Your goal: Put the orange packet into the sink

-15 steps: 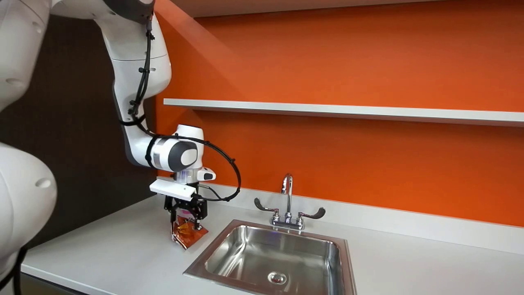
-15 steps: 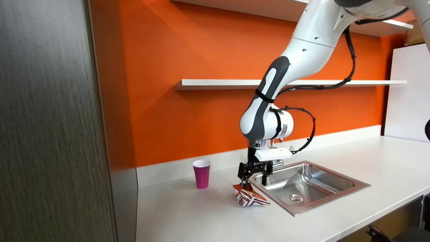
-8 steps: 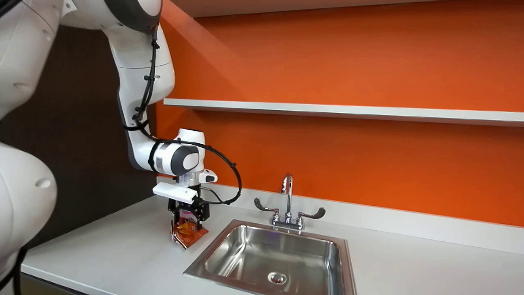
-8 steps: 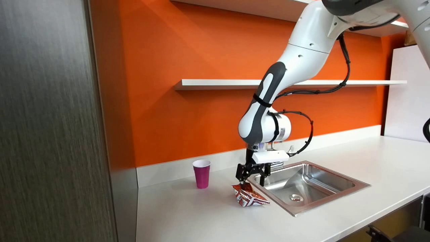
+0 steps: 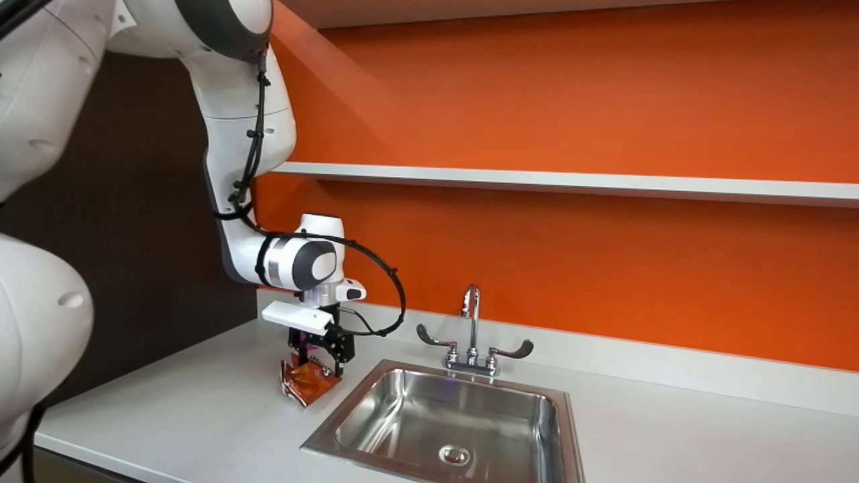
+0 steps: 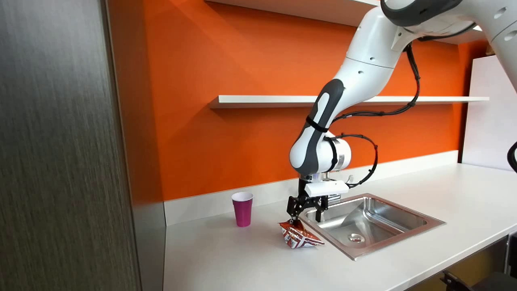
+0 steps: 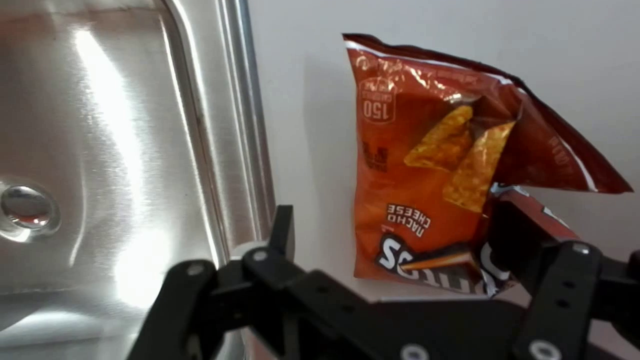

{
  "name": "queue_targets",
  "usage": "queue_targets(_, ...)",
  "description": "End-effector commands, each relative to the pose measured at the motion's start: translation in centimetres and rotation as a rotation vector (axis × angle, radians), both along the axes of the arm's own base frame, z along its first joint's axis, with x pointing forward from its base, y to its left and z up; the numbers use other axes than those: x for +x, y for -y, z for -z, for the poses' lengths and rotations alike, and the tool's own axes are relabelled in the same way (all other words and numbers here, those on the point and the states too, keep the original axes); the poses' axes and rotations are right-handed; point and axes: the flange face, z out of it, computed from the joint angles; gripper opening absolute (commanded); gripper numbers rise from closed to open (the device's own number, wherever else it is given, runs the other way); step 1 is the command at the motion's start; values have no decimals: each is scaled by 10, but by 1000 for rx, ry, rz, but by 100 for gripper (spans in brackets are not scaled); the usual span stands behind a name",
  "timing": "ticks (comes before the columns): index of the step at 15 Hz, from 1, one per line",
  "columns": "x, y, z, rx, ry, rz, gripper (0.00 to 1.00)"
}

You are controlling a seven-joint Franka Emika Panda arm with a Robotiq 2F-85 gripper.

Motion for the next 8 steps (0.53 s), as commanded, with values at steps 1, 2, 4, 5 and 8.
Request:
queue_targets(1, 7, 2, 2, -17, 8, 24, 100)
queue_targets(2, 7, 2, 3, -18, 6, 25, 100)
queue_targets(4, 6, 2, 5, -18, 2, 26, 100)
queue_targets(5, 6, 1, 5, -18, 1, 27, 100)
queue_targets(8, 5, 0, 5, -16, 6, 24, 75)
